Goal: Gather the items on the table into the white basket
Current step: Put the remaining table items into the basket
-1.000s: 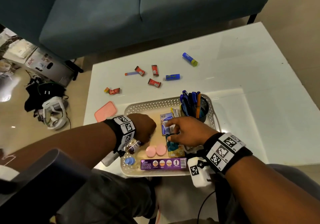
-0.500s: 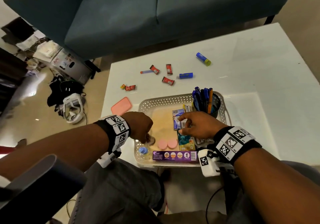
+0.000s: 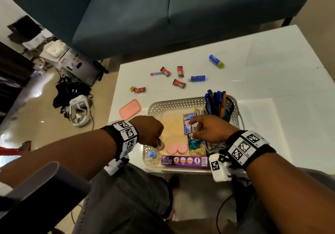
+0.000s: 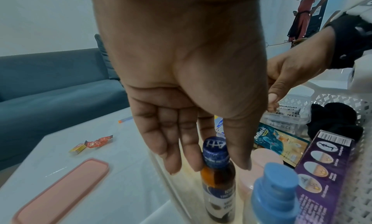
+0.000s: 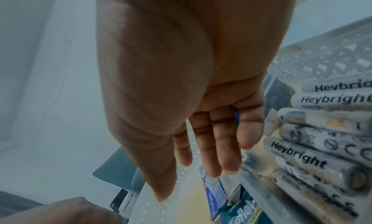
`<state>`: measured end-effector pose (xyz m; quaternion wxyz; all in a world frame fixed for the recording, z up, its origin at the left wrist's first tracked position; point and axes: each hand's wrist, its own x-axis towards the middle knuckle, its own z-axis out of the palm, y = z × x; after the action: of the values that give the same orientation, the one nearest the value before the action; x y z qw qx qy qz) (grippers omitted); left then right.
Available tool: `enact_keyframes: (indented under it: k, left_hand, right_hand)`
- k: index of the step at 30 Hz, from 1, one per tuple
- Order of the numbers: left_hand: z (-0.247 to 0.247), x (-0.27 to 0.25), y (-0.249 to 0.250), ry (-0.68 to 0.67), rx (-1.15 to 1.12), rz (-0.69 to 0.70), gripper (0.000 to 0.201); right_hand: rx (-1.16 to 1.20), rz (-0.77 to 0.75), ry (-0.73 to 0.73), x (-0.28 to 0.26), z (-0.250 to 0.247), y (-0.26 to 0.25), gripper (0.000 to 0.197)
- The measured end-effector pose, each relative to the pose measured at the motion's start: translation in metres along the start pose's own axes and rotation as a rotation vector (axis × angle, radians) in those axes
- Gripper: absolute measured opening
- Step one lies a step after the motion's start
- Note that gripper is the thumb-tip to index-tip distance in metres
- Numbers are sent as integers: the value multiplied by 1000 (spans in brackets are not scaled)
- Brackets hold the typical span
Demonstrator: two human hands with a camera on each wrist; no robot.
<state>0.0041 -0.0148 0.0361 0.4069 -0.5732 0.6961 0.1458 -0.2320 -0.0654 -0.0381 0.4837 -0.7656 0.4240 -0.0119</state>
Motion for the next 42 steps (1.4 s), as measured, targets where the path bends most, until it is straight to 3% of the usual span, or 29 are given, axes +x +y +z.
enact_keyframes:
  k: [19,23,26,33,40,42]
  left_hand:
    - [1,-6,2,-6,-43,6,60]
    - [-19,-5,-5,0,-54,-13,73]
    - [-53,4,-21,85,-56,-42,70]
    - [-112,94,-55,192,-16,-78,54]
    - [-132,197,-56,295,-22,33,57]
    - [-129,219,-53,286,-3,54,47]
  right_hand:
    - [-22,10,-4,-3,1,-2,57]
    - [-24,18,-3,-5,1,-5,57]
    - [-14,20,-11,-8,0,-11,58]
    - [-10,-48,22,-19,-9,-25,58]
    - [-38,-131,57,-11,-16,-35,57]
    - [-33,-127,60,-9,-16,-35,57]
